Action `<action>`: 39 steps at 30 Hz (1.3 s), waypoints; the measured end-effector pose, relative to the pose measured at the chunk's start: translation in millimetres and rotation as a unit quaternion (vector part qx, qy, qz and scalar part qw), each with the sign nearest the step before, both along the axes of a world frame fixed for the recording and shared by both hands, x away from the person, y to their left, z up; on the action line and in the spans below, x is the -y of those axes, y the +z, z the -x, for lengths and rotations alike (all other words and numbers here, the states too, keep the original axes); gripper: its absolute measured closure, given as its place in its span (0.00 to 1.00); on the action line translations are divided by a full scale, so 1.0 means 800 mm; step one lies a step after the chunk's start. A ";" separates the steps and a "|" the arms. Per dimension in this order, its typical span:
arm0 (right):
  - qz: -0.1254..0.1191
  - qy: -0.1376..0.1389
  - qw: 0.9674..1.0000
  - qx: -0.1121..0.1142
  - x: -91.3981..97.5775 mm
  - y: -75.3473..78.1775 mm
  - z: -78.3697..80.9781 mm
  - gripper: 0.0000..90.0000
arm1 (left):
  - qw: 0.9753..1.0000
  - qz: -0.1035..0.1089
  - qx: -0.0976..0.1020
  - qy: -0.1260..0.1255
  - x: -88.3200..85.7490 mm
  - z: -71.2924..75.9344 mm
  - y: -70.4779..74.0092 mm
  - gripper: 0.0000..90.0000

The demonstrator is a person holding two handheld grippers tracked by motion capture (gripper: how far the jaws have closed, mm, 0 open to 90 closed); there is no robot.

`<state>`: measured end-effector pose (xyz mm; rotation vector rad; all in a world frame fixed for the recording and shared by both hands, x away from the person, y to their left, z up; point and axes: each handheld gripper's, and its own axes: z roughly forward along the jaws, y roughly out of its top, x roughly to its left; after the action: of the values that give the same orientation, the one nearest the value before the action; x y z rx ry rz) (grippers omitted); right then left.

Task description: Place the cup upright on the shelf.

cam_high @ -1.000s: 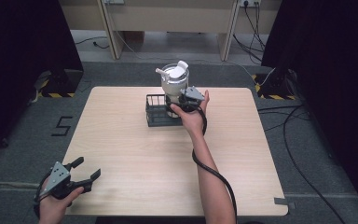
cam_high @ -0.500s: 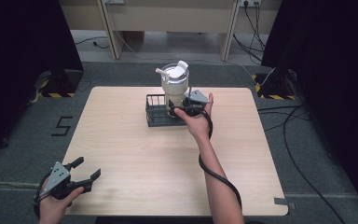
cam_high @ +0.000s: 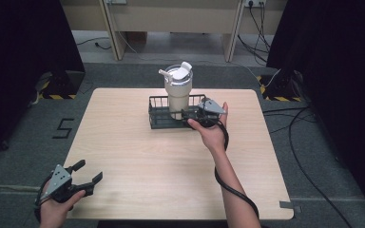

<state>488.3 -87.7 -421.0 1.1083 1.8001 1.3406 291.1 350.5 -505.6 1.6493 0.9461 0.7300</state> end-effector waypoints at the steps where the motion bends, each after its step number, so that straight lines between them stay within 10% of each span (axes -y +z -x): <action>1: 0.000 0.000 1.000 0.000 0.000 0.000 0.000 0.09 | 1.000 0.000 0.000 0.000 0.000 0.000 0.000 0.16; 39: -0.007 -0.044 0.999 -0.018 0.100 -0.042 0.104 0.14 | 1.000 -0.004 0.001 0.002 0.001 0.001 0.000 0.16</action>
<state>404.7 -167.6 -454.4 1.2119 1.7477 1.2917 290.5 349.5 -505.3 1.6534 0.9464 0.7391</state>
